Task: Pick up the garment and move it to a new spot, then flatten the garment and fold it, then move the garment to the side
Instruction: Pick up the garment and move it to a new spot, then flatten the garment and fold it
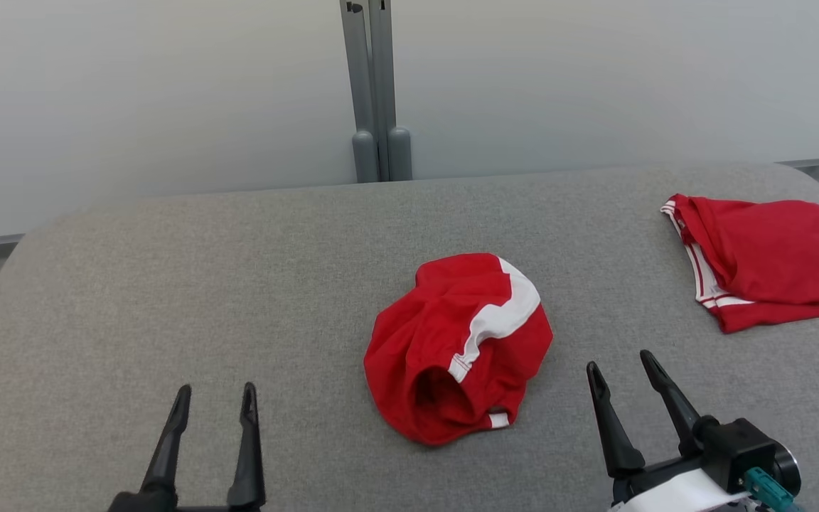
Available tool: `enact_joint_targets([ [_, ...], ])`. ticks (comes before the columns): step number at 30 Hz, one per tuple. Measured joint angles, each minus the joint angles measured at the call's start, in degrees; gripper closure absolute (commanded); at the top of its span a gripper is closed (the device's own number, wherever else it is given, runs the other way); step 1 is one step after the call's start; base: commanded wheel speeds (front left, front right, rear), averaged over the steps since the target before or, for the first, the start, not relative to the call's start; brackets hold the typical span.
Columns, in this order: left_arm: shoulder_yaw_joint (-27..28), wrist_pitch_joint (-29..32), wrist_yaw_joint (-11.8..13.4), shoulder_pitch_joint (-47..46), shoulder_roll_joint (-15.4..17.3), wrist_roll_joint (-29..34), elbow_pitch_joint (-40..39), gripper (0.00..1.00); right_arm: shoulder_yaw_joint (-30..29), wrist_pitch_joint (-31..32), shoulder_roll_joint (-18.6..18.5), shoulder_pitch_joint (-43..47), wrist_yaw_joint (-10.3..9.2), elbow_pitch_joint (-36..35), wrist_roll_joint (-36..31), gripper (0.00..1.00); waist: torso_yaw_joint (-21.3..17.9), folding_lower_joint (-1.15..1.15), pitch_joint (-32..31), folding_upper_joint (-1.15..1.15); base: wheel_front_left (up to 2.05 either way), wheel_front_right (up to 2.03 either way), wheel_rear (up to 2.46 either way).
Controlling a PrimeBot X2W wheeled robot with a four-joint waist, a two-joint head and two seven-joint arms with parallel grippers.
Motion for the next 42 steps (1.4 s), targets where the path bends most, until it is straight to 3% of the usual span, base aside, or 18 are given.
enact_joint_targets([
  [5,4.0,0.0,-0.4,3.8,-0.2,1.0,-0.3,0.00,-0.1,0.0,0.6,3.1,0.01,-0.7,-0.4,0.00,0.3,0.00,-1.6,0.00,0.00,0.00,0.00],
  [17,1.2,0.0,3.0,4.6,-0.3,2.5,1.3,0.00,0.1,0.0,1.1,3.6,0.01,-0.3,-0.5,0.00,-0.1,0.00,-2.0,0.00,0.00,0.00,0.00],
  [28,0.2,0.0,4.0,4.5,-0.3,2.3,1.4,0.00,0.1,0.0,1.1,3.6,0.00,-0.2,-0.6,0.00,0.0,0.00,-2.2,0.00,0.00,0.00,0.00],
  [42,-0.8,0.0,3.4,4.5,-0.3,2.8,1.9,0.00,-0.7,0.0,1.1,3.6,0.00,-0.4,-0.6,0.00,0.7,0.00,-1.4,0.00,0.00,0.00,0.00],
])
